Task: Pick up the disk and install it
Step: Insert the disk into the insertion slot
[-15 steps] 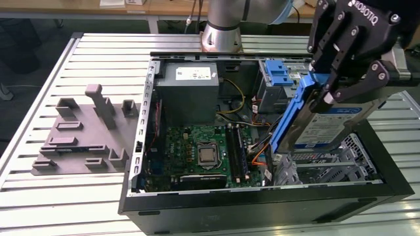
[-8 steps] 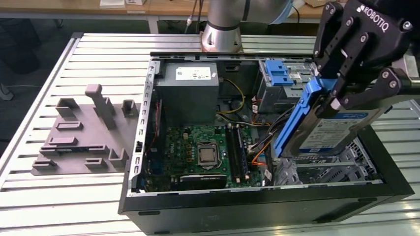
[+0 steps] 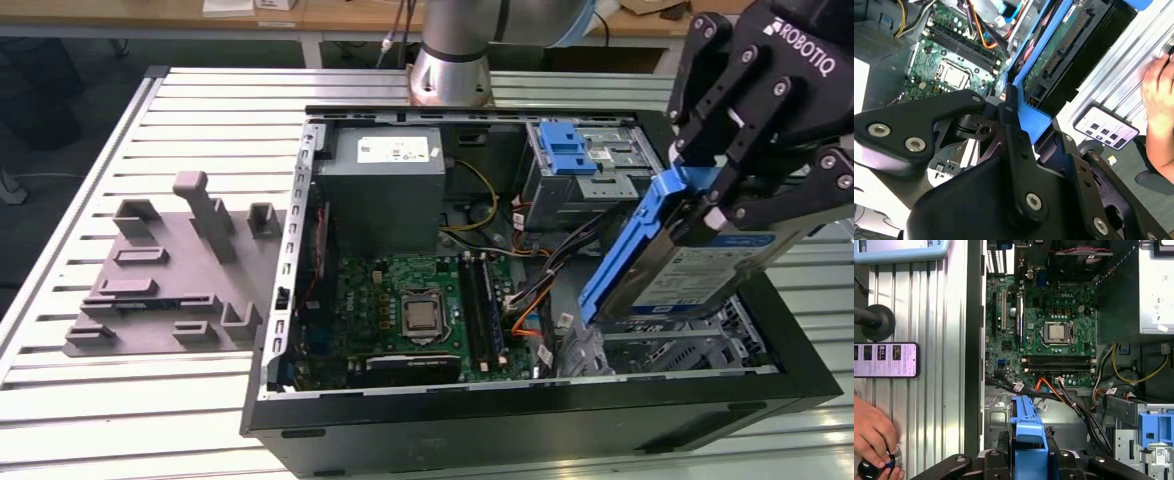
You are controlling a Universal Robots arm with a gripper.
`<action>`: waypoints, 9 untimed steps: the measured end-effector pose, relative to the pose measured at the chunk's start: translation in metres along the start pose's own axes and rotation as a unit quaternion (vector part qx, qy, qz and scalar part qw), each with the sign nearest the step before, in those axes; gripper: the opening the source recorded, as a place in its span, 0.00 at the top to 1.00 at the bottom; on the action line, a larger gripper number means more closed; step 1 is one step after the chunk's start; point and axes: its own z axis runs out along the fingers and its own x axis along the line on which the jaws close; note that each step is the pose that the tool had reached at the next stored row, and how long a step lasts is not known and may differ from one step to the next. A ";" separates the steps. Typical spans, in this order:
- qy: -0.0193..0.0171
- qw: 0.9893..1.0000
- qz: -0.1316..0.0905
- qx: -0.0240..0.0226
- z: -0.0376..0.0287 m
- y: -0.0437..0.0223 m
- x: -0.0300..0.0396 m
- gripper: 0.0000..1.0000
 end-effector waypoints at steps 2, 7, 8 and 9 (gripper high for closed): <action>0.000 1.000 0.000 0.000 0.0003 -0.0036 -0.0001 0.64; 0.000 1.000 0.000 0.000 0.0005 -0.0047 -0.0001 0.64; 0.000 1.000 0.000 0.000 0.0006 -0.0054 -0.0001 0.64; 0.000 1.000 0.000 0.000 0.0006 -0.0061 -0.0001 0.64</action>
